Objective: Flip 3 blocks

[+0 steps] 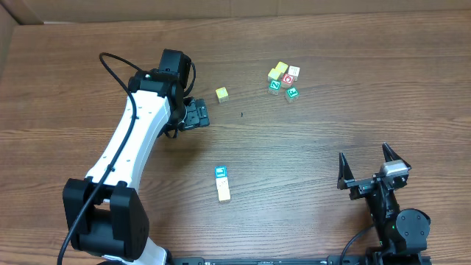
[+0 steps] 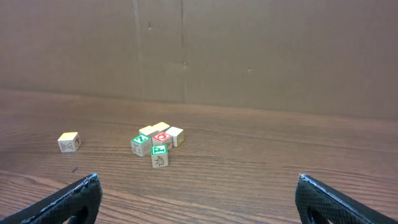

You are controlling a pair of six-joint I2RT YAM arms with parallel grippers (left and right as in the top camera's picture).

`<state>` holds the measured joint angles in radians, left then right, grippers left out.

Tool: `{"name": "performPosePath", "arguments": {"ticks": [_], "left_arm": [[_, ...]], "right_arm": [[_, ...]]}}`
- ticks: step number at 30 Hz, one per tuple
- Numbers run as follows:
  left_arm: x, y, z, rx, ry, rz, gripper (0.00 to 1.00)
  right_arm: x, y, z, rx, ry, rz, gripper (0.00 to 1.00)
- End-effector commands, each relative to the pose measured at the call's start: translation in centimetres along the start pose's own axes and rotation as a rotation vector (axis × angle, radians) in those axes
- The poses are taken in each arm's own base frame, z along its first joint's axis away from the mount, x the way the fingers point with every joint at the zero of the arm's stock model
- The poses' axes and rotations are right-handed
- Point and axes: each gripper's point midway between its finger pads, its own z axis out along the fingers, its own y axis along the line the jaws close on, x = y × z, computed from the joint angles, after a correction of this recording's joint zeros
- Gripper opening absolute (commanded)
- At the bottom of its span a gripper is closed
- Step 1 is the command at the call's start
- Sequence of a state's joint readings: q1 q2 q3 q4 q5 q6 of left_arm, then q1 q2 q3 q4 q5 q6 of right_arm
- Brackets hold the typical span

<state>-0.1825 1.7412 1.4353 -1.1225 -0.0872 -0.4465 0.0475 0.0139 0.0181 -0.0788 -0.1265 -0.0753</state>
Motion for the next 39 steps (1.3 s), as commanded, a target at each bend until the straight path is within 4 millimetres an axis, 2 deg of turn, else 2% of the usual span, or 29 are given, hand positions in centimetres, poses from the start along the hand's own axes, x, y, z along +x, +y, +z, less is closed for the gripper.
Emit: {"name": "performPosePath", "arguments": {"ticks": [1,4,7,11,15,16,18,22,25,32,35,39], "left_arm": [[-0.5,-0.1,-1.0,0.007,-0.034,-0.004,1.0],[-0.7,0.0,-2.5,0.026,-0.074,-0.008,1.0],[-0.8,0.2,-5.2,0.061,-0.148,-0.015,1.0],[-0.6,0.8,-10.5,0.131,-0.291,-0.029,1.0],[0.7,2.0,-16.6,0.213,-0.461,-0.047,1.0],[1.7,2.7,-19.2,0.249,-0.537,-0.055,1.0],[3.0,3.7,-22.0,0.292,-0.625,-0.064,1.0],[6.5,5.8,-27.4,0.379,-0.805,-0.083,1.0],[9.4,7.6,-30.5,0.438,-0.927,-0.095,1.0],[15.5,10.9,-34.6,0.54,-1.139,-0.117,1.0],[16.9,11.6,-34.8,0.554,-1.166,-0.12,1.0],[18.1,12.4,-33.5,0.523,-1.137,-0.127,0.99]], "right_arm": [[0.1,0.1,0.0,-0.006,-0.008,-0.005,1.0],[0.1,0.1,0.0,-0.006,-0.008,-0.005,1.0],[0.1,0.1,0.0,-0.006,-0.008,-0.005,1.0],[0.1,0.1,0.0,-0.006,-0.008,-0.005,1.0],[0.1,0.1,0.0,-0.006,-0.008,-0.005,1.0],[0.1,0.1,0.0,-0.006,-0.008,-0.005,1.0],[0.1,0.1,0.0,-0.006,-0.008,-0.005,1.0],[0.1,0.1,0.0,-0.006,-0.008,-0.005,1.0],[0.1,0.1,0.0,-0.006,-0.008,-0.005,1.0],[0.1,0.1,0.0,-0.006,-0.008,-0.005,1.0],[0.1,0.1,0.0,-0.006,-0.008,-0.005,1.0],[0.1,0.1,0.0,-0.006,-0.008,-0.005,1.0]]}}
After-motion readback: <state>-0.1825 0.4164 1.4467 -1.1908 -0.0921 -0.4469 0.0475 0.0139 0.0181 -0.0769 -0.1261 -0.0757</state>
